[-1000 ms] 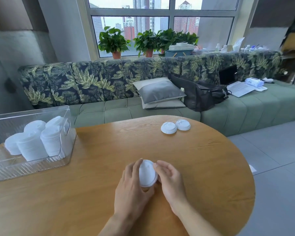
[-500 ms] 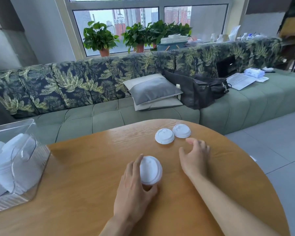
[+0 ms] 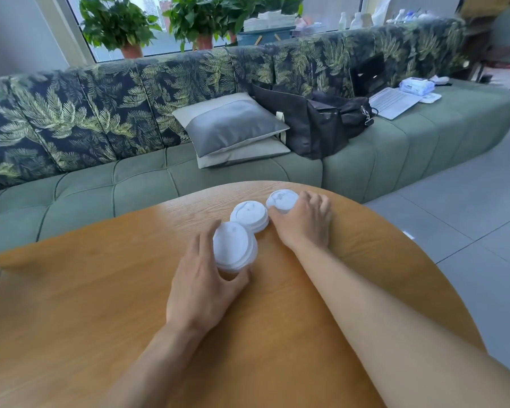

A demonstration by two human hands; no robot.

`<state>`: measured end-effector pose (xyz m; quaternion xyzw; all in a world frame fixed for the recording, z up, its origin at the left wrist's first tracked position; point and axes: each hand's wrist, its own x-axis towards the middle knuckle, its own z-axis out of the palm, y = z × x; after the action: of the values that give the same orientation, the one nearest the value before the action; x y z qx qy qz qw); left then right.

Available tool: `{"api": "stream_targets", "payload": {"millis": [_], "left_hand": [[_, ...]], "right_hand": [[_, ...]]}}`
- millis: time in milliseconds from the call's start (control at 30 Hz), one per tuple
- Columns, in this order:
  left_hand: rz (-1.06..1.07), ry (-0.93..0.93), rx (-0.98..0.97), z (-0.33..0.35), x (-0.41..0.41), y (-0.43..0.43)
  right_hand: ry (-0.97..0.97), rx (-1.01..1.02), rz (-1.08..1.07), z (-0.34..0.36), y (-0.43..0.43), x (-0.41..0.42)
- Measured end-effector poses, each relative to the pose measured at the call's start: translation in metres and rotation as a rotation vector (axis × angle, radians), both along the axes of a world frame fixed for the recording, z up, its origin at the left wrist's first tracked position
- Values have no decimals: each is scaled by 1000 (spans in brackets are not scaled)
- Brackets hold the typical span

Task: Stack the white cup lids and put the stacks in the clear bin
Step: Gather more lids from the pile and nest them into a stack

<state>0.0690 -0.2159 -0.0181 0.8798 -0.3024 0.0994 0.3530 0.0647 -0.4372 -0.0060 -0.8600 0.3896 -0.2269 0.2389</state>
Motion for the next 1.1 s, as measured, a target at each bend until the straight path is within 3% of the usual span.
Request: {"api": "stream_targets", "payload": {"millis": [133, 300, 400, 600, 833, 1100], "left_hand": [[17, -17, 21, 1, -5, 1], [39, -50, -10, 4, -18, 5], [49, -45, -17, 4, -29, 10], [53, -34, -30, 4, -58, 24], [68, -9, -84, 8, -107, 58], [95, 15, -130, 13, -155, 112]], "right_hand": [[-45, 1, -2, -2, 1, -1], [-386, 240, 33, 3, 4, -22], [-488, 327, 41, 4, 8, -42], [-525, 352, 127, 6, 37, -87], [-556, 568, 156, 6, 99, -140], [-516, 668, 200, 13, 153, -183]]}}
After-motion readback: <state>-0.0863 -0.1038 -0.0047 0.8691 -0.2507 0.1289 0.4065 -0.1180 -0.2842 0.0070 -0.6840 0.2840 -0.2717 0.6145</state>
